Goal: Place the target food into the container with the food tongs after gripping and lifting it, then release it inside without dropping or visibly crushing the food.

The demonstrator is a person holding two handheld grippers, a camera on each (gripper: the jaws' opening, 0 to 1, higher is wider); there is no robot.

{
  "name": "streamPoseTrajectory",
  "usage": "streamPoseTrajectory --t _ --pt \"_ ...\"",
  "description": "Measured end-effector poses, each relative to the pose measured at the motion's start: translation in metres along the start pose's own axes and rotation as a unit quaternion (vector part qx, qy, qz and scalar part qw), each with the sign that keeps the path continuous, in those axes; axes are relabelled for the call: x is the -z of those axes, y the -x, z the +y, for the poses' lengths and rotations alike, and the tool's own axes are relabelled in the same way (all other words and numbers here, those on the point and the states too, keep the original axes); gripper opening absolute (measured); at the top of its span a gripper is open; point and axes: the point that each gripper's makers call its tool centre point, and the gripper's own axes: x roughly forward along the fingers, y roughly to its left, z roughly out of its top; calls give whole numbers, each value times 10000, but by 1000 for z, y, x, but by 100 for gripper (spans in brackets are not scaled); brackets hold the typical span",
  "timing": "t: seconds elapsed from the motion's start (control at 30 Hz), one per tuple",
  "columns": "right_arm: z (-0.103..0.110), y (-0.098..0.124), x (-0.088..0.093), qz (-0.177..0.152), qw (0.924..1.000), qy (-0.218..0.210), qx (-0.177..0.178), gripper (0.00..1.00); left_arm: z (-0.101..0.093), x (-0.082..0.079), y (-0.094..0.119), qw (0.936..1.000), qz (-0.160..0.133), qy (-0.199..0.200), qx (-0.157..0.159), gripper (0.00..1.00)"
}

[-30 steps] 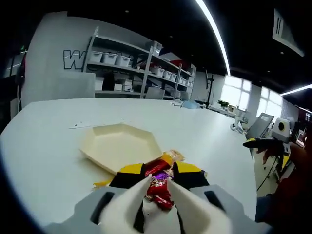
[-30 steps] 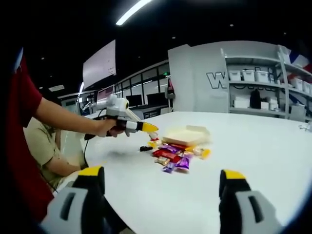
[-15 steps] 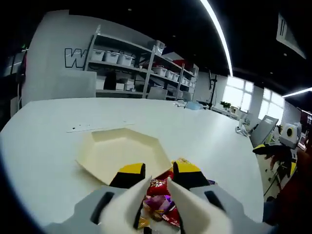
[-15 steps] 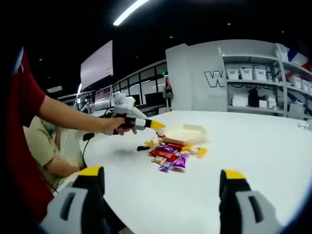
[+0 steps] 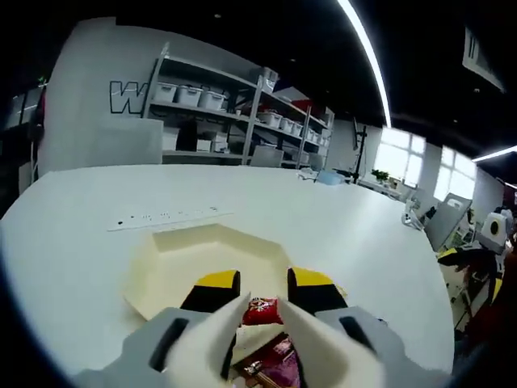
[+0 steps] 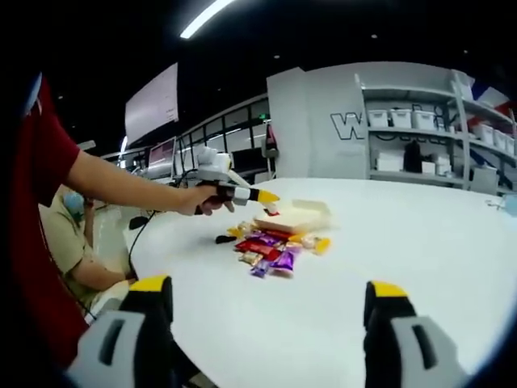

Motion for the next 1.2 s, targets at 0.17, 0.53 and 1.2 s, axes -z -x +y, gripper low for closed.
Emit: streamPoseTrajectory --t 0.17,0.53,1.2 --pt "-1 0 -5 -62 10000 30 -15 97 5 -3 -4 9994 -67 -293 -149 24" --pt "6 -3 -3 -32 9999 102 -103 97 8 -11 27 9991 -71 -389 -164 25" --pt "25 -2 -4 -68 9995 139 -282 96 1 9 64 9980 282 -557 -116 25"
